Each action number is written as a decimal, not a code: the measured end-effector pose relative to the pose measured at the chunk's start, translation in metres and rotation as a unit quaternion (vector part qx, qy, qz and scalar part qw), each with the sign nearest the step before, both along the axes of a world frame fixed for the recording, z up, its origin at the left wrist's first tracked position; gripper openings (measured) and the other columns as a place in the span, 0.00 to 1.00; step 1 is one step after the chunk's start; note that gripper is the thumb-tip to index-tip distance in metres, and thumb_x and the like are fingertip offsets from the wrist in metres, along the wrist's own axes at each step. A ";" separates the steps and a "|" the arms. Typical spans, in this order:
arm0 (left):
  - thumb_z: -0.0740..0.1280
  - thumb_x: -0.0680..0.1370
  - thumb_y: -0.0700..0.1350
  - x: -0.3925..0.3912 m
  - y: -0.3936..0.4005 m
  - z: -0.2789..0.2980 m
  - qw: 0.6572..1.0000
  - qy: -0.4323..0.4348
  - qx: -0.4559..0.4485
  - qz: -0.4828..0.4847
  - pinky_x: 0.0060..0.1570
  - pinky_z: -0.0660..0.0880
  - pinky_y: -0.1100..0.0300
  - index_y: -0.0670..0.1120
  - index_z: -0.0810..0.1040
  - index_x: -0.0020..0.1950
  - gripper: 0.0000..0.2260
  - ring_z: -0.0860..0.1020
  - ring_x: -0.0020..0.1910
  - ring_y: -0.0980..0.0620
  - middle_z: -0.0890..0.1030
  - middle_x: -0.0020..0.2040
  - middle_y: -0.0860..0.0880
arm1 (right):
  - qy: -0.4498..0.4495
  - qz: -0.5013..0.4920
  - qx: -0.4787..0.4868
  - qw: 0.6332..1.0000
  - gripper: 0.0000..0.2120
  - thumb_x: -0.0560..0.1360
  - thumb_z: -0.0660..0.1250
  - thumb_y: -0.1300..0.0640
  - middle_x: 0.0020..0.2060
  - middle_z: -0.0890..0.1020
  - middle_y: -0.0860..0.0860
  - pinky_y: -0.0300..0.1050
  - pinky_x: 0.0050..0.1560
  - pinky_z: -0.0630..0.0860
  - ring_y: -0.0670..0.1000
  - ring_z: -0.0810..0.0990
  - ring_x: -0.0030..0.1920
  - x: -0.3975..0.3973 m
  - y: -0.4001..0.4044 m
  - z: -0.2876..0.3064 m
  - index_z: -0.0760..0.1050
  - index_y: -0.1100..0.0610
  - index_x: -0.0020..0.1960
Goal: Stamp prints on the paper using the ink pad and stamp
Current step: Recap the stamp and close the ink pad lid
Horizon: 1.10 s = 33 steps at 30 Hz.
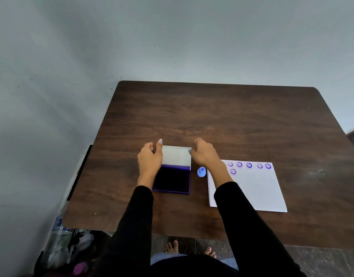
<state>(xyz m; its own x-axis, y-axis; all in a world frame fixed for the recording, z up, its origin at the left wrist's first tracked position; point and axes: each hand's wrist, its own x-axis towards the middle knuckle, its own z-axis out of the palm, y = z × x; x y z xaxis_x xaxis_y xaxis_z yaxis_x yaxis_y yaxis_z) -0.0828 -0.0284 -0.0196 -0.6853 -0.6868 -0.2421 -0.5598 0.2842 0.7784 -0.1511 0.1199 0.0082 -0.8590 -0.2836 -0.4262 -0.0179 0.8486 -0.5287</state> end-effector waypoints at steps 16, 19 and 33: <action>0.50 0.78 0.67 0.002 -0.002 0.010 0.996 -0.014 0.087 0.003 0.59 0.69 0.51 0.45 0.72 0.65 0.31 0.73 0.60 0.47 0.75 0.62 0.45 | 0.024 -0.085 -0.071 0.994 0.21 0.78 0.58 0.48 0.61 0.78 0.56 0.58 0.68 0.56 0.60 0.69 0.66 0.016 -0.017 -0.005 0.64 0.55 0.68; 0.51 0.77 0.68 0.009 -0.004 0.014 0.997 0.009 0.081 0.012 0.56 0.70 0.53 0.43 0.73 0.62 0.32 0.74 0.58 0.47 0.77 0.59 0.45 | 0.051 -0.110 -0.108 0.987 0.18 0.77 0.61 0.49 0.59 0.80 0.53 0.55 0.65 0.64 0.57 0.74 0.63 0.021 -0.011 0.004 0.70 0.55 0.64; 0.59 0.74 0.67 0.057 -0.012 0.040 0.996 -0.074 0.051 0.028 0.59 0.76 0.47 0.47 0.74 0.37 0.24 0.80 0.51 0.41 0.83 0.49 0.42 | -0.070 -0.083 -0.103 0.989 0.05 0.65 0.68 0.69 0.40 0.85 0.66 0.56 0.52 0.81 0.62 0.85 0.44 0.063 0.013 0.033 0.82 0.67 0.40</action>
<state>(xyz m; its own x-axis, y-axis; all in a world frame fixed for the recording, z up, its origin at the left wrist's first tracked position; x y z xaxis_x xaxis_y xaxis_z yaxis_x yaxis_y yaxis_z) -0.0261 -0.0406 0.0202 -0.5980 -0.6904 -0.4072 -0.6827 0.1726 0.7100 -0.0882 0.1329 0.0411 -0.8377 -0.2363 -0.4924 0.1992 0.7072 -0.6784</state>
